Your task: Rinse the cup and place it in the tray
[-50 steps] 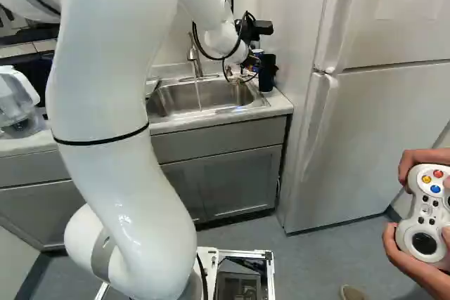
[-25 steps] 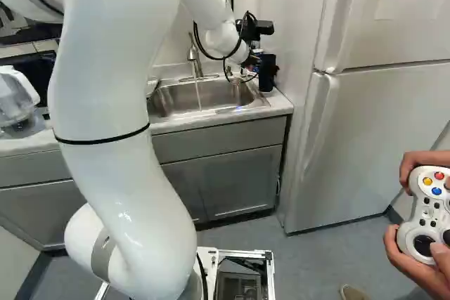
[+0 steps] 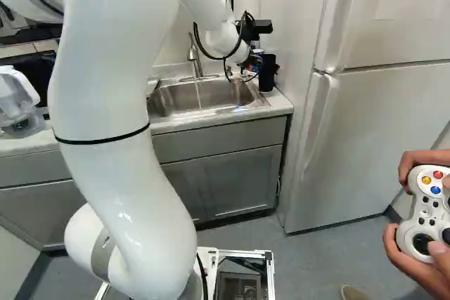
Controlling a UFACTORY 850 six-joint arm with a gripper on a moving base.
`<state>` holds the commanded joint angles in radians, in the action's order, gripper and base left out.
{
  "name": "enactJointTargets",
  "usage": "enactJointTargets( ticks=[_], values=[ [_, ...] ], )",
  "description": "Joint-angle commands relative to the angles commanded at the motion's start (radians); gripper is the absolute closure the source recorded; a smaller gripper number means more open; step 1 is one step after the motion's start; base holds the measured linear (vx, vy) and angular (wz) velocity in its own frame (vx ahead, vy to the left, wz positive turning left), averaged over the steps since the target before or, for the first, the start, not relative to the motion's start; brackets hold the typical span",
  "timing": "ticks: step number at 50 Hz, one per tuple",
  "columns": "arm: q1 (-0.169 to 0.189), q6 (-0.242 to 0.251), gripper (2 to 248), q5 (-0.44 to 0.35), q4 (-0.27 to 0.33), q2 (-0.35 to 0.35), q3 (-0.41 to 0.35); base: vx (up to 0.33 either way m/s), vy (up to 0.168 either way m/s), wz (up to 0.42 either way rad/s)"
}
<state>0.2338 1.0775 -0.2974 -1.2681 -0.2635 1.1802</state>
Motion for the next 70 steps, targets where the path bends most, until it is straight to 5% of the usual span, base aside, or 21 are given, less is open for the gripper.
enactJointTargets(
  ticks=[53, 54, 59, 60, 64, 65, 69, 70],
  values=[
    [0.006, 0.000, 3, 0.000, 0.000, 0.003, -0.004, 0.000, 0.000, 0.000],
    [0.006, 0.000, 32, 0.000, 0.000, 0.003, -0.004, 0.000, 0.000, 0.000],
    [0.006, 0.000, 32, 0.000, 0.000, 0.003, -0.004, 0.000, 0.000, 0.000],
    [0.006, 0.000, 71, 0.000, 0.000, 0.003, -0.004, 0.000, 0.000, 0.000],
    [0.006, 0.000, 71, 0.000, 0.000, 0.003, -0.004, 0.000, 0.000, 0.000],
    [0.006, 0.000, 109, 0.000, 0.000, 0.003, -0.004, 0.000, 0.000, 0.000],
    [0.006, 0.000, 109, 0.000, 0.000, 0.003, -0.004, 0.000, 0.000, 0.000],
    [0.006, 0.000, 126, 0.000, 0.000, 0.003, -0.004, 0.000, 0.000, 0.000]
  ],
)
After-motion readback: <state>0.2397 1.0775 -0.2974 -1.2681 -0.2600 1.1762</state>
